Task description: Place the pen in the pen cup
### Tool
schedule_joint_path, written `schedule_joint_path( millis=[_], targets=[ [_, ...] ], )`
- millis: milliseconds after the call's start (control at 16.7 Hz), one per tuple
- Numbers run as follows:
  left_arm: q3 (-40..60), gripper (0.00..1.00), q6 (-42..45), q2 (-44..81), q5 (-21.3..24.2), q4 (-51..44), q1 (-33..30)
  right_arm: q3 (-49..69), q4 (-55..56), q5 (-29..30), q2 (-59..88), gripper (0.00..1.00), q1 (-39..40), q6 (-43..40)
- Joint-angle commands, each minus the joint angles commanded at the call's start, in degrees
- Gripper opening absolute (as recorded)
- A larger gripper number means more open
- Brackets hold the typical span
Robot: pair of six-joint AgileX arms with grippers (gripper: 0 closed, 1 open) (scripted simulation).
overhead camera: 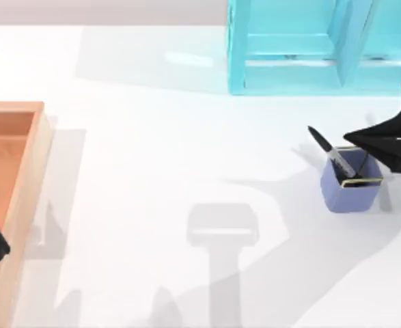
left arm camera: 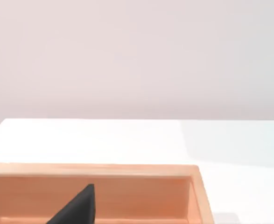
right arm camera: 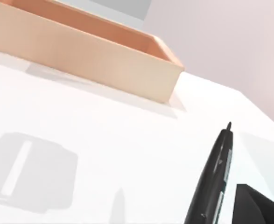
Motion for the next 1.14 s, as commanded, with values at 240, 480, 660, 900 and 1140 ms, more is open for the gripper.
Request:
schedule_joint_path(
  millis=[240, 480, 660, 900, 1140],
  targets=[
    [0.0, 1.0, 0.0, 0.0, 0.0, 0.0, 0.0, 0.0, 0.0, 0.0, 0.0, 0.3, 0.0, 0.0],
    [0.0, 1.0, 0.0, 0.0, 0.0, 0.0, 0.0, 0.0, 0.0, 0.0, 0.0, 0.6, 0.0, 0.0],
    [0.0, 1.0, 0.0, 0.0, 0.0, 0.0, 0.0, 0.0, 0.0, 0.0, 0.0, 0.83, 0.0, 0.0],
    [0.0, 1.0, 0.0, 0.0, 0.0, 0.0, 0.0, 0.0, 0.0, 0.0, 0.0, 1.0, 0.0, 0.0],
    [0.0, 1.0, 0.0, 0.0, 0.0, 0.0, 0.0, 0.0, 0.0, 0.0, 0.0, 1.0, 0.0, 0.0]
  ],
)
